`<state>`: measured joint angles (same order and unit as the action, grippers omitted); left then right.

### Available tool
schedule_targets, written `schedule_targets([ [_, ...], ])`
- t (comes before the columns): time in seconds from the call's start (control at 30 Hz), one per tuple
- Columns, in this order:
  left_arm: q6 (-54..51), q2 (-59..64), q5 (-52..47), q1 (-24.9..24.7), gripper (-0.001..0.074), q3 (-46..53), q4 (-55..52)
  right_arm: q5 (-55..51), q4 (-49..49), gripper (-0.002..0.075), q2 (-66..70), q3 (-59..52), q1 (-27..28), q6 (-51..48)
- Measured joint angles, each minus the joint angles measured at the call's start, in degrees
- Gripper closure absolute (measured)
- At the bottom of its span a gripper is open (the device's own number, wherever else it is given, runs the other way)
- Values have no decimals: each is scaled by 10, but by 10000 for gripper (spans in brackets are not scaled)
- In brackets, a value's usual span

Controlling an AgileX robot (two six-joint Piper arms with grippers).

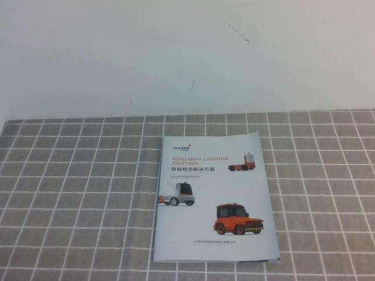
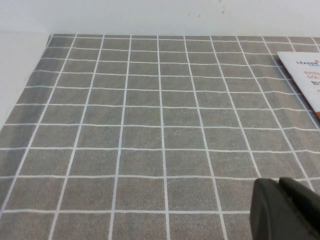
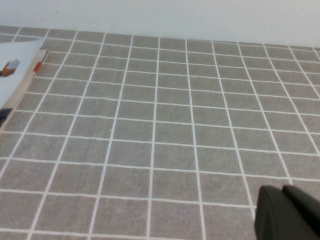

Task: Close book
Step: 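Close the open booklet and leave it lying on the table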

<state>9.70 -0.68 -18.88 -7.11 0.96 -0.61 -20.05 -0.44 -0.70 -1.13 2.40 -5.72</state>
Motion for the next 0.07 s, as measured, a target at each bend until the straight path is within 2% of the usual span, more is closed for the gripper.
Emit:
schedule_targets([
  [0.07, 0, 0, 0, 0, 738, 0, 0, 0, 0, 729, 0, 0, 0, 0],
])
